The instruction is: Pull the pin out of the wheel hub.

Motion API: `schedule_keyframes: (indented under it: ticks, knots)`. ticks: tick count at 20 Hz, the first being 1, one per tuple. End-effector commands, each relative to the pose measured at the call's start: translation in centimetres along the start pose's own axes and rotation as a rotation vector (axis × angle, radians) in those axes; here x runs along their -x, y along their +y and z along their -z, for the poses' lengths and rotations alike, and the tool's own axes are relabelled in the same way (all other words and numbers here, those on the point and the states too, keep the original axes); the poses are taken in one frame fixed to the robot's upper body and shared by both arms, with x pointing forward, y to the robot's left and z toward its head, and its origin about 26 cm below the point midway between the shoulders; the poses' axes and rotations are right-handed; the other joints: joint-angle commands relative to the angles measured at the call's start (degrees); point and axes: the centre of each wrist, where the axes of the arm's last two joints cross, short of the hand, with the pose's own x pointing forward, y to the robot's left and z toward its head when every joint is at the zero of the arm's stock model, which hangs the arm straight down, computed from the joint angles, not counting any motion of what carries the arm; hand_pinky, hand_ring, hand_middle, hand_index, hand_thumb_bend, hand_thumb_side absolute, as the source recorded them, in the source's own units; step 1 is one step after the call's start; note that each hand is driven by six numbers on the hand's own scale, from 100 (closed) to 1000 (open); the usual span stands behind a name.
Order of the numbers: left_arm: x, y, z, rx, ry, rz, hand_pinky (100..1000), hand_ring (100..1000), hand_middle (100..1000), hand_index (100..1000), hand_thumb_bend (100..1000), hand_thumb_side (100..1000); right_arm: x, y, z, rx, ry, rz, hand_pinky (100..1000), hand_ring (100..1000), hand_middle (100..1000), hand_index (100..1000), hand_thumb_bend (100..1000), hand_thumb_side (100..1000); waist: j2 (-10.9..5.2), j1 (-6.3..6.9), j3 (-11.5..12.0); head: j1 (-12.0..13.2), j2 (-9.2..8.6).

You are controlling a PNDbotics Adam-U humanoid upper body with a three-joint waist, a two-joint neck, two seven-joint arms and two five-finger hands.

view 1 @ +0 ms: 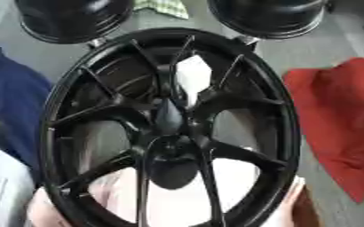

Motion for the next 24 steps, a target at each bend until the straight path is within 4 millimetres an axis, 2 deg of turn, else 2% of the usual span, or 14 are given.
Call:
schedule_keyframes:
  ticks: [1, 3, 6, 11, 14, 18, 19, 24]
  knots:
    - [-0.6, 0.2, 0.3, 0.01, -0.025, 0.012, 670, 623, 547, 737, 275, 542, -0.5, -1.4, -0.2, -0.037, -0.108, -0.053, 680, 650, 489, 686, 100, 752, -0.79, -0.28, 0.11, -0.14, -0.58]
    - [-0.6, 0.2, 0.3, 0.013, -0.025, 0.015, 670, 622, 547, 737, 273, 543, -0.3, -2.5, -0.8, -0.066, -0.169, -0.084, 684, 652, 491, 688, 100, 712, -0.81, -0.45, 0.17, -0.49, -0.58]
    - [-0.6, 0.2, 0.3, 0.009, -0.023, 0.019, 671, 623, 546, 736, 273, 541, -0.1, -3.8, -1.4, -0.126, -0.245, -0.081, 686, 658, 495, 690, 100, 705, -0.78, -0.56, 0.31, -1.06, -0.7]
    - [-0.7, 0.3, 0.4, 0.004, -0.027, 0.023, 671, 623, 547, 737, 274, 540, -0.4, -6.6, -1.4, -0.231, -0.352, -0.061, 692, 665, 500, 695, 100, 644, -0.66, -0.35, 0.61, -1.65, -0.12]
    - [-0.8, 0.4, 0.5, 0.003, -0.034, 0.028, 672, 624, 547, 737, 274, 539, -0.8, -8.4, -1.3, -0.273, -0.4, -0.072, 692, 667, 501, 695, 100, 638, -0.58, -0.14, 0.69, -1.6, 0.41]
    - [-1.0, 0.4, 0.6, 0.007, -0.042, 0.029, 672, 624, 547, 737, 273, 537, -1.6, -10.9, -0.7, -0.304, -0.441, -0.093, 695, 668, 502, 696, 100, 613, -0.52, 0.07, 0.68, -1.54, 0.44]
    - [-1.0, 0.4, 0.6, 0.008, -0.044, 0.031, 671, 622, 545, 736, 272, 535, -1.8, -11.4, -0.5, -0.31, -0.45, -0.095, 671, 661, 498, 694, 100, 625, -0.48, 0.1, 0.7, -1.5, 0.38]
    - [-1.0, 0.5, 0.6, 0.01, -0.042, 0.038, 672, 623, 546, 737, 271, 537, -3.3, -13.2, 1.5, -0.345, -0.505, -0.085, 676, 664, 502, 697, 100, 588, -0.22, 0.13, 1.57, -1.71, 0.05]
